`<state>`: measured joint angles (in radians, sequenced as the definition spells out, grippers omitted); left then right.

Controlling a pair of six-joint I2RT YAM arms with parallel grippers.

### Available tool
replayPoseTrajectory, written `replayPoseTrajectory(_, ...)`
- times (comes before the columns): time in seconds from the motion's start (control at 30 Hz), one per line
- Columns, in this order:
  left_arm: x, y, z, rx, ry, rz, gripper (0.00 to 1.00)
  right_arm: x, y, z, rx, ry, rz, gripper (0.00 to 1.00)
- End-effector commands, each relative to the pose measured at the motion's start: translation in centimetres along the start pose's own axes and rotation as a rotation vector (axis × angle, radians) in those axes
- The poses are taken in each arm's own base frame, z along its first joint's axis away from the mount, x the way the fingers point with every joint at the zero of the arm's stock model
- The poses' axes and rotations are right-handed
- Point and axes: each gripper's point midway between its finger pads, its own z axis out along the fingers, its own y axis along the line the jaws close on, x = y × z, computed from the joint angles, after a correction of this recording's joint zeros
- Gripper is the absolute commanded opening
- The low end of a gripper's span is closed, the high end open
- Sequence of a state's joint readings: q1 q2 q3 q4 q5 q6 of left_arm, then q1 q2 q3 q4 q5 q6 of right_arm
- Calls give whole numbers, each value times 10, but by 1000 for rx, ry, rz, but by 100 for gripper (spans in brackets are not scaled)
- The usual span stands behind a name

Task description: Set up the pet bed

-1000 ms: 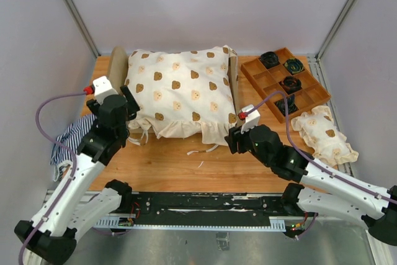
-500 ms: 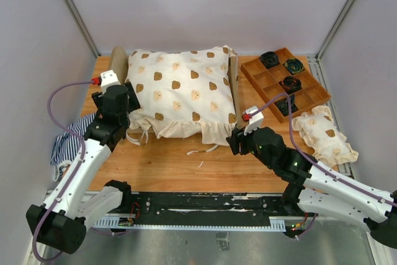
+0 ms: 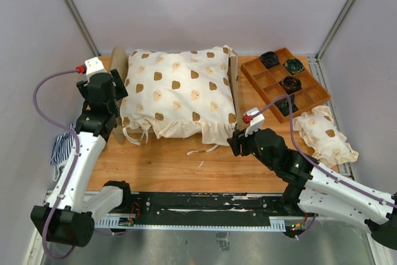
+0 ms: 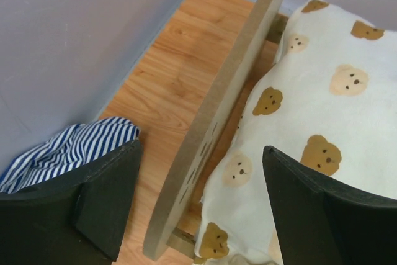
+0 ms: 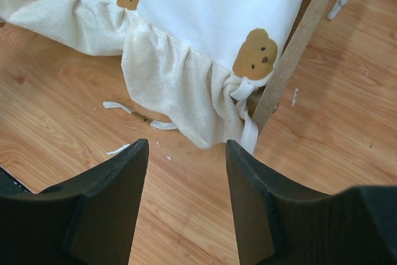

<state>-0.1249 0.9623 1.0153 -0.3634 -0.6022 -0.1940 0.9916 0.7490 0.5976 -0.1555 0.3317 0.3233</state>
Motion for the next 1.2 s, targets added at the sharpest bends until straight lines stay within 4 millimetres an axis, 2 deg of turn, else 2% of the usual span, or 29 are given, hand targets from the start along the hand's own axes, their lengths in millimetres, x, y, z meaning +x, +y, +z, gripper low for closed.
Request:
replayPoseTrajectory(0.0, 18, -10, 14, 31, 64, 35, 81, -1, -8, -5, 21, -19, -2, 54)
replayPoseTrajectory(0.2, 38, -20, 8, 105, 124, 44, 66, -8, -22, -16, 77, -71, 28, 54)
replayPoseTrajectory(0.47, 76, -50, -16, 343, 224, 7, 52, -21, -20, -20, 59, -90, 0, 52)
replayPoseTrajectory(0.63, 86, -60, -35, 433, 272, -48, 45, -21, -14, -12, 47, -82, -15, 50)
replayPoseTrajectory(0.77, 87, -71, -55, 537, 286, -110, 43, -27, 4, 0, -29, -85, -39, 49)
replayPoseTrajectory(0.93, 85, -75, -74, 609, 275, -165, 42, -45, 40, 18, -138, -98, -98, 48)
replayPoseTrajectory(0.97, 82, -73, -76, 606, 261, -172, 43, -47, 49, 23, -161, -105, -131, 48)
replayPoseTrajectory(1.07, 70, -61, -77, 553, 201, -192, 58, -55, 75, 38, -216, -138, -234, 49)
replayPoseTrajectory(1.17, 57, -44, -76, 478, 135, -205, 66, -64, 103, 53, -279, -178, -334, 50)
